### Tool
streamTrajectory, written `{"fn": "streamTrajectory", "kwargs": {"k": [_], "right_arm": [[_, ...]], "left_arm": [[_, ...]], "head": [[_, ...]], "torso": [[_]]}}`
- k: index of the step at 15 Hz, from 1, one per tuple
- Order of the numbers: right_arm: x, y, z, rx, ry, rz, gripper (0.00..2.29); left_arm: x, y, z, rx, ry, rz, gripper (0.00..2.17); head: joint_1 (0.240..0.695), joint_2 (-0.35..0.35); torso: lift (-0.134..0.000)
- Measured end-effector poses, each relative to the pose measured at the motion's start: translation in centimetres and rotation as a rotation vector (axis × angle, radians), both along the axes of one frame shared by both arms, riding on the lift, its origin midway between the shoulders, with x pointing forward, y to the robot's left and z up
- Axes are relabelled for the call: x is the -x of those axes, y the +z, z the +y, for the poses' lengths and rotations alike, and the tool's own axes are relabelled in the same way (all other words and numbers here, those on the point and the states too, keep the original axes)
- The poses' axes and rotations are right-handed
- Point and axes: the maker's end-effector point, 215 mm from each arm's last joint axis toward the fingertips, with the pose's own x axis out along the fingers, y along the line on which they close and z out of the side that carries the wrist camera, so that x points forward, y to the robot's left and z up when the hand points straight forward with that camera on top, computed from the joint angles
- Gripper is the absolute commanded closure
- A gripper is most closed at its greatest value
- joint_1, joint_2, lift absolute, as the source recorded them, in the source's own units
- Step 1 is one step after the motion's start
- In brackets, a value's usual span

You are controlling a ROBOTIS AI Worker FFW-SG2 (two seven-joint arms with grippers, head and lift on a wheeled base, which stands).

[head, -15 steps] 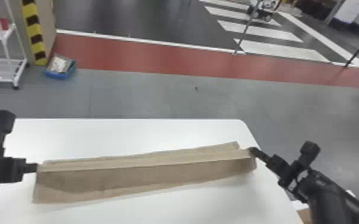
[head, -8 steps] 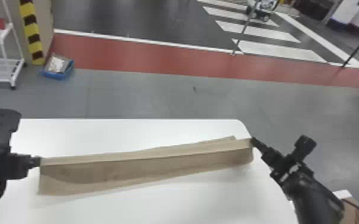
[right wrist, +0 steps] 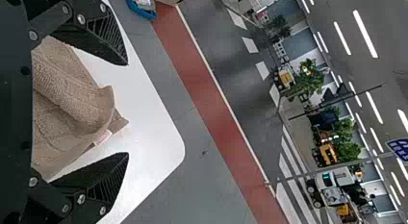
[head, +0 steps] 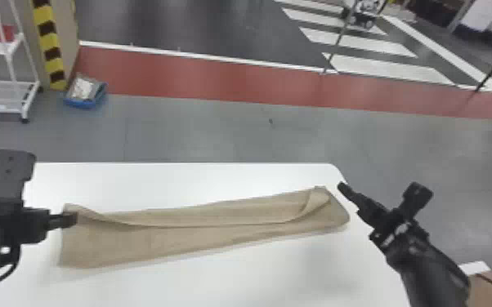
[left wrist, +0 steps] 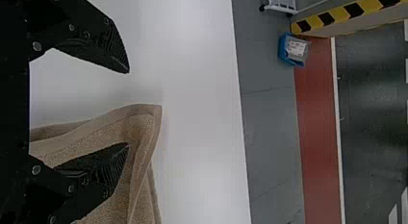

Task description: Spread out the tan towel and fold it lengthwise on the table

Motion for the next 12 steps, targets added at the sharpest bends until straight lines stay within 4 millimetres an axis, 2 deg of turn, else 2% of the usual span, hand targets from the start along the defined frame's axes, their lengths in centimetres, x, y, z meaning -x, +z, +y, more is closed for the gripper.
{"fn": "streamTrajectory", "kwargs": {"k": [4,6,7,8,10,12], "right_arm": [[2.3,-1.3,0.7,0.0,0.073,0.032,0.14],[3.5,-1.0,0.9,0.061,0.12,0.036,0.28],[3.8,-0.4,1.1,0.09,0.15,0.017,0.28],[4.1,0.1,0.7,0.124,0.159,0.002,0.28],[4.4,1.8,-1.4,0.263,0.154,-0.021,0.28],[4.3,2.9,-3.2,0.42,0.169,0.012,0.29]], "left_arm": [[1.7,1.8,0.6,0.06,0.011,-0.128,0.07],[3.2,2.1,1.1,0.115,0.02,-0.14,0.08],[3.8,2.0,1.4,0.143,0.027,-0.138,0.08],[4.1,2.0,1.7,0.168,0.035,-0.135,0.08],[4.4,1.7,2.0,0.23,0.048,-0.121,0.09],[4.3,0.7,2.1,0.284,0.051,-0.072,0.09]], "head": [[0.695,-0.318],[0.695,-0.321],[0.695,-0.319],[0.695,-0.321],[0.695,-0.337],[0.695,-0.35]], "torso": [[0.0],[0.0],[0.0],[0.0],[0.0],[0.0]]}}
